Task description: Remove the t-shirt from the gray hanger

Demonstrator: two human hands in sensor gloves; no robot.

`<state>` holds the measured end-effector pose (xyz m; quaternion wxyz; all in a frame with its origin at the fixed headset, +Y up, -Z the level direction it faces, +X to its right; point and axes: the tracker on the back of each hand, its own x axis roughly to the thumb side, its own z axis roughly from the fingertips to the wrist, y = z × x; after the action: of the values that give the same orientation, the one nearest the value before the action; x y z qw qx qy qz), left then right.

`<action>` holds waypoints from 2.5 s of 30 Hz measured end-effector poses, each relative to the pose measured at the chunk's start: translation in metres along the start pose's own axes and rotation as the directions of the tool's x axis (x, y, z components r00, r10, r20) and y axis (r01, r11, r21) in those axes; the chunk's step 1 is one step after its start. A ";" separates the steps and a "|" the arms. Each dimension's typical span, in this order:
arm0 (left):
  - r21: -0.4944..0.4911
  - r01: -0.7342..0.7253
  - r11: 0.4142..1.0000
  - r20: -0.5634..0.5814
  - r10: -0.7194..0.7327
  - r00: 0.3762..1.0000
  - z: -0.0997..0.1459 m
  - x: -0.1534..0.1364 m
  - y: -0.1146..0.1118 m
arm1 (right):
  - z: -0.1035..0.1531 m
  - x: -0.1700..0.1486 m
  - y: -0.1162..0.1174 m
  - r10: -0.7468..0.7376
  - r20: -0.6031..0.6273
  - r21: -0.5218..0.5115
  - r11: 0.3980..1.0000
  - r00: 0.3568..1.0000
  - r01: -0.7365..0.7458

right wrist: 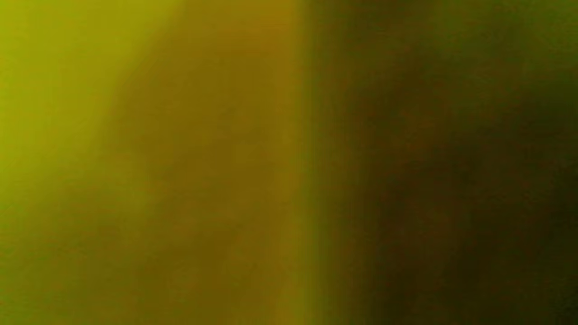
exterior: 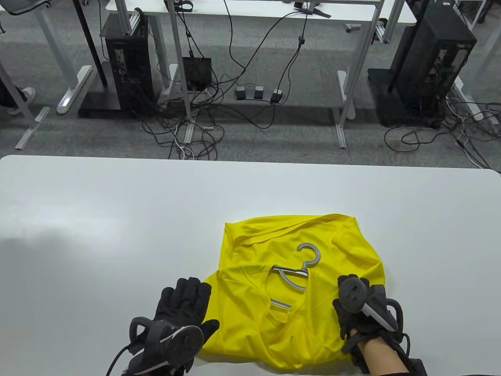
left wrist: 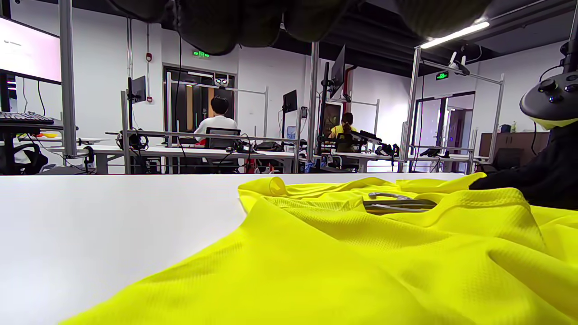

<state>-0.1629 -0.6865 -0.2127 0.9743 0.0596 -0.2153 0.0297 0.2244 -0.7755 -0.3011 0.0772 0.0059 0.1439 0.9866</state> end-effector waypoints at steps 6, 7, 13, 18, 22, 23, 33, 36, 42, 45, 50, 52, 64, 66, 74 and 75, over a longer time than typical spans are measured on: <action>-0.022 0.001 1.000 0.008 -0.001 1.000 -0.001 0.002 -0.002 | 0.000 0.010 0.006 0.153 -0.012 -0.057 0.987 0.988 -0.153; -0.026 0.000 1.000 0.009 0.001 1.000 -0.001 0.002 -0.003 | 0.000 0.012 0.007 0.176 -0.022 -0.048 0.983 0.984 -0.177; -0.024 -0.009 1.000 -0.002 0.009 1.000 -0.002 -0.001 -0.002 | 0.001 0.019 0.006 0.245 -0.028 -0.049 0.968 0.969 -0.246; -0.003 -0.014 1.000 -0.028 0.014 1.000 0.000 -0.007 0.000 | 0.014 0.014 -0.024 0.045 -0.029 -0.261 0.964 0.999 -0.051; 0.062 -0.018 0.998 -0.082 0.023 0.996 0.002 -0.017 0.004 | 0.034 0.013 -0.050 -0.131 0.154 -0.443 0.877 0.979 0.187; 0.074 -0.014 0.997 -0.092 0.021 0.996 0.002 -0.020 0.005 | 0.038 0.013 -0.053 -0.130 0.191 -0.470 0.858 0.973 0.207; 0.224 -0.071 0.972 -0.067 0.088 0.994 0.003 -0.039 0.004 | 0.062 0.011 -0.069 -0.227 0.579 -0.372 0.781 0.783 0.501; 0.173 -0.221 0.960 -0.034 0.230 0.973 0.000 -0.041 0.003 | 0.064 0.013 -0.069 -0.209 0.589 -0.365 0.793 0.780 0.488; 0.177 -0.337 0.925 0.051 0.334 0.941 0.002 -0.043 0.001 | 0.064 0.025 -0.061 -0.139 0.571 -0.338 0.858 0.809 0.386; 0.250 -0.271 0.930 0.121 0.247 0.961 0.006 -0.032 0.007 | 0.069 0.041 -0.059 -0.072 0.589 -0.355 0.872 0.805 0.337; 0.386 -0.287 0.877 0.269 0.191 0.944 0.014 -0.010 0.015 | 0.079 0.063 -0.051 -0.071 0.608 -0.385 0.845 0.791 0.372; 0.376 -0.352 0.857 0.273 0.261 0.926 0.014 -0.011 0.016 | 0.081 0.063 -0.052 -0.048 0.602 -0.427 0.824 0.797 0.372; 0.487 -0.442 0.753 0.007 0.503 0.865 0.015 -0.052 0.019 | 0.093 0.042 -0.074 -0.008 0.612 -0.558 0.705 0.791 0.438; 0.490 -0.438 0.754 -0.046 0.524 0.850 0.015 -0.059 0.017 | 0.094 0.038 -0.076 -0.040 0.617 -0.550 0.692 0.786 0.467; 0.417 -0.380 0.825 -0.252 0.507 0.824 0.011 -0.080 0.005 | 0.085 0.024 -0.077 -0.185 0.623 -0.482 0.675 0.760 0.559; 0.394 -0.360 0.846 -0.254 0.476 0.842 0.009 -0.079 0.003 | 0.083 0.023 -0.076 -0.228 0.619 -0.462 0.668 0.751 0.583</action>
<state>-0.2382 -0.6869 -0.2372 0.9413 0.1671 -0.0423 0.2902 0.2164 -0.6760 -0.2434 0.3366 0.2077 -0.2234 0.8909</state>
